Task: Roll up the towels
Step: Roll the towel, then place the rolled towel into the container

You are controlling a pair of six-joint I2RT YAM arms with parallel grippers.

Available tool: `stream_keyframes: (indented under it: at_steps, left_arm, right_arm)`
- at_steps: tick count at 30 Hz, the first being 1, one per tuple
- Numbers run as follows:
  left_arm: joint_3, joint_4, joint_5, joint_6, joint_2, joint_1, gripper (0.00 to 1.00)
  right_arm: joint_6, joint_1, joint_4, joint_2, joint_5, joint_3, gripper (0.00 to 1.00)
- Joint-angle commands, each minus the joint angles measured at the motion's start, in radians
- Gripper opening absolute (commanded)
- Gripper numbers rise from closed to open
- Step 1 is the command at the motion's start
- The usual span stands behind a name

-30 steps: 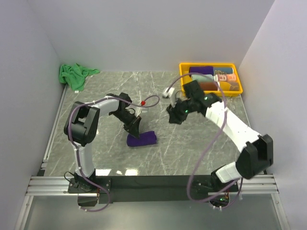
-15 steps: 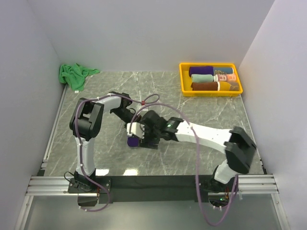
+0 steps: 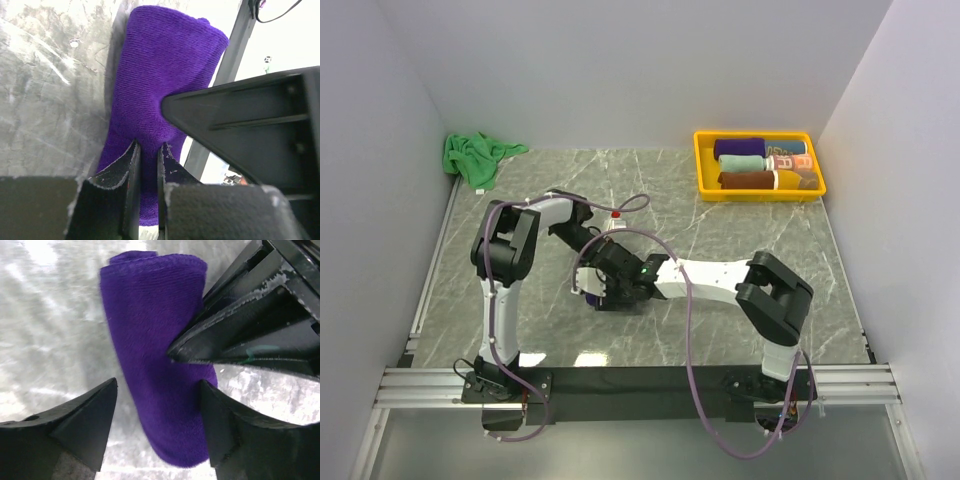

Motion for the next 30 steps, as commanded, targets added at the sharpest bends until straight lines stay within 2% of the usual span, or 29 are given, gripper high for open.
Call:
stream_keyframes:
  at_steps: [1,6,9,10,15,16,18,22,25,30]
  left_arm:
    - [-0.009,0.068,-0.135,0.1,0.072,-0.014,0.01]
    - [0.019,0.039,-0.124,0.112,0.09,-0.004,0.01]
    - [0.034,0.028,-0.112,0.119,0.089,0.011,0.03]
    - [0.039,0.024,-0.104,0.122,0.087,0.016,0.06]
    - [0.051,-0.021,-0.041,0.137,0.026,0.075,0.18]
    - [0.048,-0.024,-0.036,0.137,0.009,0.085,0.24]
    - [0.044,-0.036,-0.038,0.138,-0.037,0.12,0.29]
    - [0.019,-0.056,-0.055,0.146,-0.12,0.201,0.46]
    - [0.017,-0.047,-0.078,0.126,-0.198,0.264,0.55]
    - [0.011,0.025,-0.133,0.062,-0.351,0.289,0.63]
  right_arm:
    - [-0.028,0.004,0.073,0.047,0.044,0.012,0.7]
    - [-0.054,0.001,0.106,0.103,0.045,-0.018,0.6]
    - [-0.059,-0.007,0.101,0.115,0.028,-0.031,0.45]
    - [-0.059,-0.01,0.096,0.116,0.029,-0.031,0.35]
    - [-0.068,-0.034,0.031,0.121,-0.032,-0.028,0.05]
    - [-0.076,-0.045,0.015,0.116,-0.043,-0.026,0.0]
    - [-0.085,-0.054,-0.008,0.098,-0.054,-0.031,0.0]
    - [-0.083,-0.088,-0.048,0.063,-0.06,-0.018,0.0]
    - [-0.073,-0.125,-0.057,0.006,-0.043,0.0,0.0]
    - [-0.102,-0.244,-0.075,-0.051,-0.017,0.04,0.0]
